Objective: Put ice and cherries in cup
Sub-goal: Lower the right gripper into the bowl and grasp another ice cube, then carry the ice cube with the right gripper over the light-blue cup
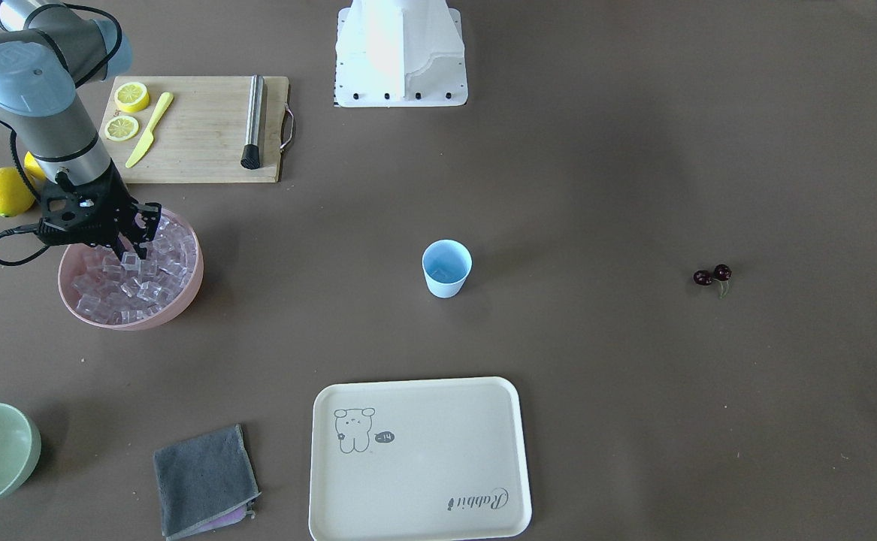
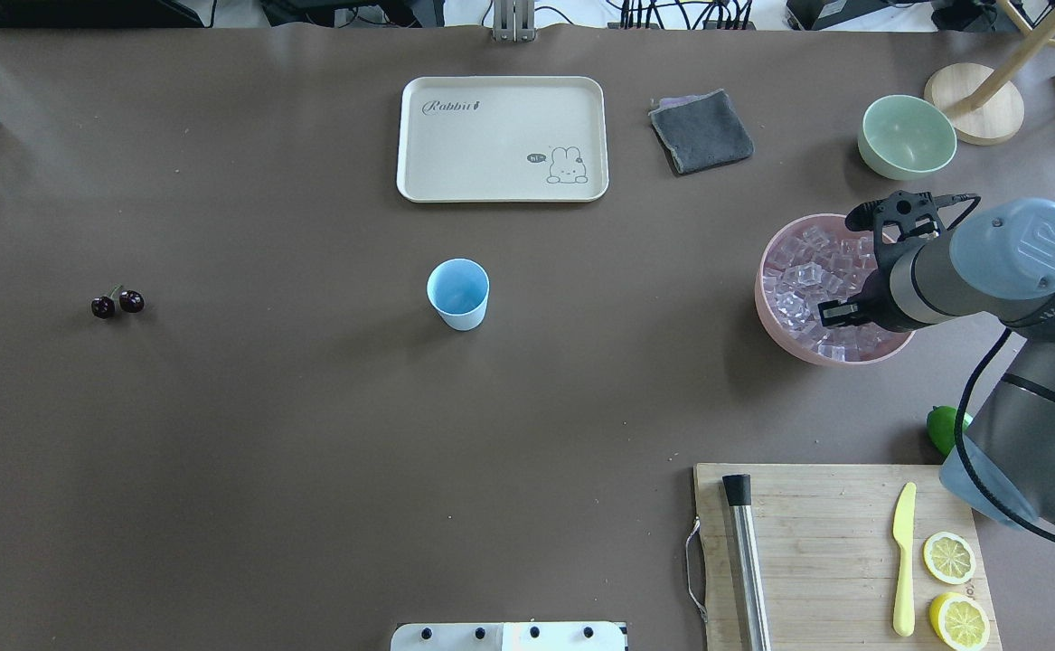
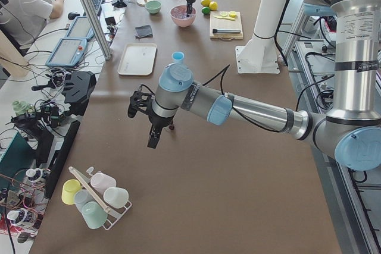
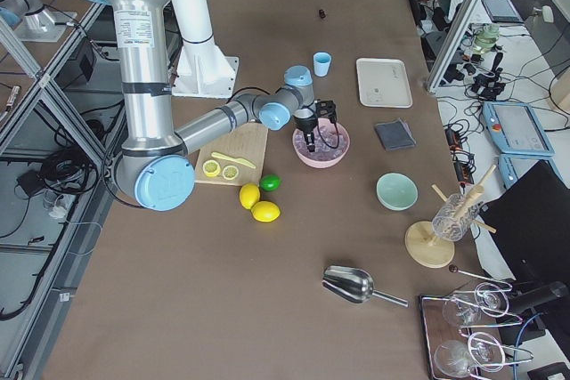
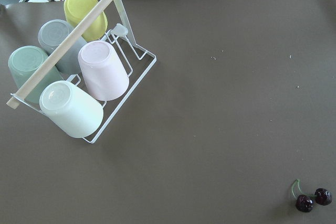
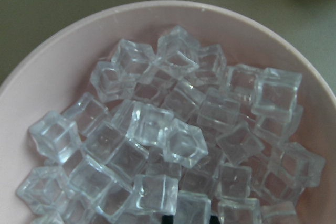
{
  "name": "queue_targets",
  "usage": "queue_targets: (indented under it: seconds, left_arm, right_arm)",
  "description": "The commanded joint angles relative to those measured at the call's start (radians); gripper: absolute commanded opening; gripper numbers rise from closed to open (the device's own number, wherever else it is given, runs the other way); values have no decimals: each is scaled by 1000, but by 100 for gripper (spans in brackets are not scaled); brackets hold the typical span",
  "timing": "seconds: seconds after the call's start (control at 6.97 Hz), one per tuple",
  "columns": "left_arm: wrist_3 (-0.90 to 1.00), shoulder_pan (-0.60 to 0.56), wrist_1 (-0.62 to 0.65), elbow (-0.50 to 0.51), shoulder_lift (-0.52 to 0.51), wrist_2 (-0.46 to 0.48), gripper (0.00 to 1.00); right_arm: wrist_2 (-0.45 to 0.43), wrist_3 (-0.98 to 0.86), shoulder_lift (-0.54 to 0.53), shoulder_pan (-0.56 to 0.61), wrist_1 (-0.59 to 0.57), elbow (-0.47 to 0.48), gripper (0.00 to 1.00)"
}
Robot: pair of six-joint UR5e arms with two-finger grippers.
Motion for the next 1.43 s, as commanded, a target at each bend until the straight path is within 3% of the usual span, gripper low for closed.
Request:
queue_targets:
  seconds: [0.0, 0.14, 0.43, 0.57, 1.15, 1.29]
  left_arm:
    - [-2, 5, 0, 0, 0, 0, 98]
    - [-2, 6, 0, -2, 0, 0, 98]
    - [-2, 6, 0, -2, -2, 0, 98]
    - [-2, 6, 0, -3, 0, 0, 98]
    - [0, 6, -2, -6, 0, -2, 98]
    - [0, 6, -2, -8, 0, -2, 98]
  right_arm:
    - [9, -3, 0, 19, -13, 15, 0]
    - [27, -3, 5, 47, -41, 44, 0]
    - [58, 2, 162, 82, -207, 81, 0]
    - [57, 10, 257, 66, -244, 57, 0]
    - [22, 170, 509, -55, -236, 15, 0]
    - [-15, 174, 525, -91, -225, 18, 0]
